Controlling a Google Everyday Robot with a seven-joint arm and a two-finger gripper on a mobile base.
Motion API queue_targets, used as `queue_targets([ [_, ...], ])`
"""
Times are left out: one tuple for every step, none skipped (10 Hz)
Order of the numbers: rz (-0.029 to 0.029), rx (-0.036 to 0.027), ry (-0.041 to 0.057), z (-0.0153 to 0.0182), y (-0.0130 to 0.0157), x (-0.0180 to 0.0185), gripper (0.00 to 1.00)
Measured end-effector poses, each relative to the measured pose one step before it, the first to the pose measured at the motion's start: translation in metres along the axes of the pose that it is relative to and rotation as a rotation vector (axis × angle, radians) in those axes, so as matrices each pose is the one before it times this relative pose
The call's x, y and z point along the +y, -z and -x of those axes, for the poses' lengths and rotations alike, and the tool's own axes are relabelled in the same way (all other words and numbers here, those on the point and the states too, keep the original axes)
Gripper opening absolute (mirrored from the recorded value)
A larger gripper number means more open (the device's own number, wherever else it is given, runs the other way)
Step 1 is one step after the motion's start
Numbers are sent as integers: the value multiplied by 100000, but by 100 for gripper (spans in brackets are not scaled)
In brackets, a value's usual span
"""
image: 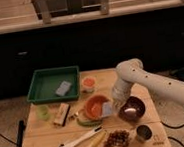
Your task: Wipe red bowl with towel
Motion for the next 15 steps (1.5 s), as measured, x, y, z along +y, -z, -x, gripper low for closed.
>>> queue_targets([
  [191, -121, 650, -586, 58, -707, 0],
  [350, -200, 1059, -813, 134, -1239, 0],
  [157, -177, 1352, -654, 68, -1091, 0],
  [297, -288, 1068, -178, 12, -561, 0],
  [463, -580, 2106, -106, -125, -1174, 0],
  [648, -879, 3428, 6, -288, -1830, 0],
  [276, -597, 2239, 62, -218, -1094, 0],
  [625, -1714, 4332, 897, -615, -1605, 0],
  [222, -1645, 3036, 1272, -578, -755, 0],
  [-301, -367, 1418, 658, -289, -260, 0],
  [-332, -491, 1389, 784, -244, -59, 0],
  [-542, -483, 982, 1196, -312, 310, 0],
  [-424, 194, -137, 530, -108, 336, 0],
  [-257, -146, -1570, 875, -29, 1338, 0],
  [-357, 481, -2556, 376, 195, 1670, 0],
])
